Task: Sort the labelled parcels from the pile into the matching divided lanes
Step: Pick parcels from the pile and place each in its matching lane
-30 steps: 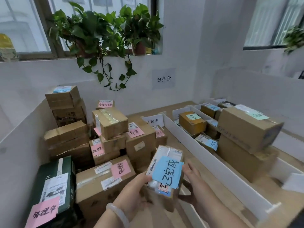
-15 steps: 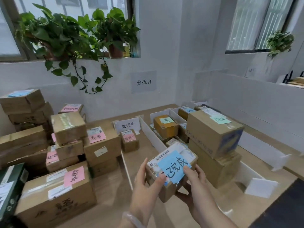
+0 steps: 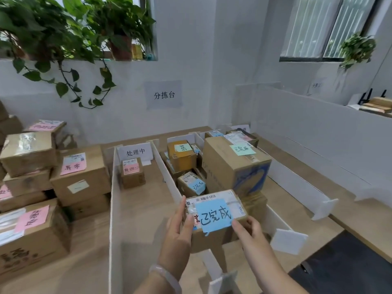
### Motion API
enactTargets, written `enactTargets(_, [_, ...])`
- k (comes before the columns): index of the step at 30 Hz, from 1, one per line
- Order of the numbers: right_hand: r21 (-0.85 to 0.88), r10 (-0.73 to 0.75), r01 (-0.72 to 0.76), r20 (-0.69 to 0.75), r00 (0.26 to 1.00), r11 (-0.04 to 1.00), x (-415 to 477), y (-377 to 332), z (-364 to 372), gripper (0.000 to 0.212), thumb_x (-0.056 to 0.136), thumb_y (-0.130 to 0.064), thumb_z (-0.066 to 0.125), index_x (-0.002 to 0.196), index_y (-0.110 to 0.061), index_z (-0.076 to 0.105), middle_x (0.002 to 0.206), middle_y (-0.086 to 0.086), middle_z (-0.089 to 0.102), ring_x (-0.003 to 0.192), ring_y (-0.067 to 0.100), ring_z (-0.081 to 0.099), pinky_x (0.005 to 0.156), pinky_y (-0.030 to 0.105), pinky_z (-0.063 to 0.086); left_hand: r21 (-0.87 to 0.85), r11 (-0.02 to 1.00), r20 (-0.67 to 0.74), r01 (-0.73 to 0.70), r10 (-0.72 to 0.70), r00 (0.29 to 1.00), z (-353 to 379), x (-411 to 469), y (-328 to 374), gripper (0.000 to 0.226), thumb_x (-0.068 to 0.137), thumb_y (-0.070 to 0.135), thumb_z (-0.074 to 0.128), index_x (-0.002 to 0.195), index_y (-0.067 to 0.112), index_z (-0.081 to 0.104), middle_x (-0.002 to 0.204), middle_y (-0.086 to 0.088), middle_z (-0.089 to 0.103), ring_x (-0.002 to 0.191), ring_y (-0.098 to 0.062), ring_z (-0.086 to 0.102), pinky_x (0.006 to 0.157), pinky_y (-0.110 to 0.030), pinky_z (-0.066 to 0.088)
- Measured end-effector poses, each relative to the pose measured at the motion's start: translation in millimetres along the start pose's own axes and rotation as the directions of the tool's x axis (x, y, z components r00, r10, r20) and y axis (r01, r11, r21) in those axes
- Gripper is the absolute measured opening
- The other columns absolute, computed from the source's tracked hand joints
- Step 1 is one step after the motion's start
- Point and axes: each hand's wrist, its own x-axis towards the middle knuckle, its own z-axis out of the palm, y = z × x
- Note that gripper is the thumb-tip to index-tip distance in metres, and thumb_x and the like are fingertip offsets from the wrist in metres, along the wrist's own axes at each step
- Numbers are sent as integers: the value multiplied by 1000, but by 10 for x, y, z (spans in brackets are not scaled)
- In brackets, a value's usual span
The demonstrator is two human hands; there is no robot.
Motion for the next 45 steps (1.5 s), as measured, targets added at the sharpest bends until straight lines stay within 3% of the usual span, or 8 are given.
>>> enactTargets(8, [-114,18,-9,83,996,993,279,65,-24,47,95,-43,56,137,-35,38,112,-12,54,104,9,48,87,27,39,88,993,49,74,-78,996,-40,285,-87,73,88,14,70,131,58,32,134,-2,54,103,-18,68,68,-25,59])
enactTargets(13, [-200,-32,77,219,975,977,511,-112,98,36,98,-40,51,129,-48,34,121,-22,47,109,0,41,81,13,34,-7,987,-17,159,-159,987,-238,657,-130,74,85,13,72,141,46,37,99,16,72,92,-16,71,71,-35,61])
enactTargets(15, [-195,-66,109,217,974,975,659,-141,159,41,97,-38,54,132,-50,36,126,-25,47,113,-2,42,84,9,38,-1,985,-7,174,-174,985,-308,835,-126,73,85,11,72,140,46,39,103,15,69,94,-16,70,70,-34,61])
enactTargets(21, [-228,-110,168,249,962,959,982,-126,222,71,73,-49,74,126,-71,33,140,-30,42,132,-1,39,112,37,36,89,963,187,253,-265,946,-543,1372,-32,74,77,24,82,134,53,43,109,10,72,97,-13,72,73,-35,60])
enactTargets(25, [-305,-113,207,301,947,930,1033,-100,168,90,76,-29,82,135,-66,24,141,-31,35,131,-8,33,109,23,30,163,934,290,318,-354,889,-609,1633,-62,81,62,34,81,131,57,47,120,7,69,103,-17,70,82,-44,59])
enactTargets(30, [-438,-179,314,322,929,842,1163,-6,5,95,68,-37,85,134,-68,25,142,-30,31,129,-10,34,109,25,34,205,905,323,374,-423,847,-499,1744,-168,67,79,21,76,125,62,51,115,7,71,109,-20,68,95,-52,53])
enactTargets(38, [-508,-364,421,213,907,751,1225,183,-33,83,56,-46,87,123,-60,40,123,-30,30,115,-12,40,92,10,37,326,931,182,165,-233,955,-88,1554,-315,56,87,28,73,127,55,47,130,7,55,110,-7,61,74,-16,54])
enactTargets(45, [-511,-363,370,117,924,776,1209,470,128,86,63,-38,88,134,-43,41,120,-19,29,106,-12,45,79,-4,35,571,819,52,56,-105,993,-40,1474,-521,58,88,40,69,135,56,40,147,12,37,138,-12,34,112,-38,37])
